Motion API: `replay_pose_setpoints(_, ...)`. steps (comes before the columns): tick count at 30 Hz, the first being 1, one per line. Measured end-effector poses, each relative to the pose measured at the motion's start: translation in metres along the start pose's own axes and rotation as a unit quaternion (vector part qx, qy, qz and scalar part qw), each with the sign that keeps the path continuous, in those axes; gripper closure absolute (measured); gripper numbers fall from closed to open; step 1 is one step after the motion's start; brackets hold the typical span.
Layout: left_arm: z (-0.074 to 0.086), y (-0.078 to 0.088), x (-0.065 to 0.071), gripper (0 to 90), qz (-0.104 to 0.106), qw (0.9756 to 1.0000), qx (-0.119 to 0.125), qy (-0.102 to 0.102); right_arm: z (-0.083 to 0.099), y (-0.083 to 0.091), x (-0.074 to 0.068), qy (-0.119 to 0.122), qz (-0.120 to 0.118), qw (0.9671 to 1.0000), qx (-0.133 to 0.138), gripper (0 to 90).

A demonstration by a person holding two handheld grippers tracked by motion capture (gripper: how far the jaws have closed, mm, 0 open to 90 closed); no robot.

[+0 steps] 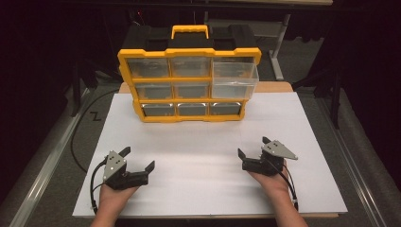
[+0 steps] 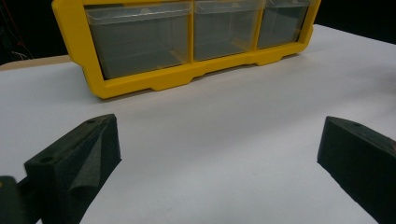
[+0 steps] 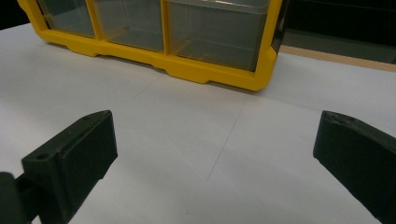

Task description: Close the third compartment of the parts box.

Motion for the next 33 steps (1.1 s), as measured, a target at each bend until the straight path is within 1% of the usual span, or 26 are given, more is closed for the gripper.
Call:
replay_pose_setpoints(2, 0.000, 0.000, 0.000, 0.2, -0.001, 1.0000, 0.001, 0.000, -0.001, -0.003, -0.001, -0.003, 0.002, 1.0000, -0.002, 1.0)
replay_pose_setpoints(3, 0.000, 0.001, 0.001, 0.2, 0.000, 1.0000, 0.000, -0.001, -0.003, -0.007, -0.003, -0.007, 0.000, 1.0000, 0.004, 1.0)
replay_pose_setpoints(6, 0.000, 0.001, 0.001, 0.2, -0.001, 1.0000, 0.001, 0.000, -0.004, -0.009, -0.003, -0.007, 0.001, 1.0000, 0.004, 1.3)
replay_pose_setpoints(10, 0.000, 0.001, 0.001, 0.2, 0.000, 1.0000, 0.001, 0.002, -0.004, -0.011, -0.003, -0.011, 0.001, 0.9999, -0.001, 1.8)
replay_pose_setpoints(14, 0.000, 0.001, 0.001, 0.2, 0.001, 1.0000, 0.000, -0.001, -0.004, -0.010, -0.002, -0.012, 0.004, 0.9999, -0.004, 3.5)
replay_pose_setpoints(16, 0.000, 0.001, 0.002, 0.2, 0.002, 1.0000, 0.000, -0.003, -0.003, -0.010, -0.001, -0.011, 0.008, 0.9999, -0.007, 5.0)
replay_pose_setpoints(20, -0.001, 0.002, 0.002, 0.2, 0.002, 1.0000, 0.002, -0.003, -0.002, -0.009, -0.001, -0.011, 0.010, 0.9998, -0.014, 7.8)
replay_pose_setpoints(23, 0.000, 0.002, 0.001, 0.2, 0.001, 1.0000, 0.003, -0.001, -0.002, -0.007, 0.001, -0.012, 0.007, 0.9998, -0.015, 13.2)
replay_pose_setpoints(25, 0.000, 0.002, 0.001, 0.2, 0.001, 1.0000, 0.002, -0.001, -0.002, -0.006, 0.001, -0.013, 0.007, 0.9998, -0.016, 14.6)
replay_pose_setpoints(27, 0.000, 0.002, 0.002, 0.2, 0.002, 1.0000, 0.002, -0.002, -0.002, -0.004, 0.002, -0.007, 0.004, 0.9999, -0.014, 17.0)
replay_pose_setpoints(29, 0.000, 0.002, 0.002, 0.2, 0.003, 1.0000, 0.001, -0.002, -0.002, -0.003, 0.003, -0.010, 0.005, 0.9998, -0.013, 17.8)
replay_pose_setpoints(30, 0.000, 0.002, 0.002, 0.2, 0.002, 1.0000, 0.001, -0.001, -0.002, -0.002, 0.004, -0.015, 0.004, 0.9998, -0.013, 19.4)
replay_pose_setpoints(33, 0.000, 0.002, 0.001, 0.2, 0.002, 1.0000, 0.002, -0.001, -0.001, -0.001, 0.005, -0.013, 0.003, 0.9998, -0.017, 22.9)
Point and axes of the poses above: each handheld gripper's, and its own axes: y roughly backward along the jaws, z roughly out of its underside, x roughly to its right, the point moved 5 cm from there along -y, roughly forward along the jaws, and after that the axes turned 15 degrees about -y, right-handed, at the moved point
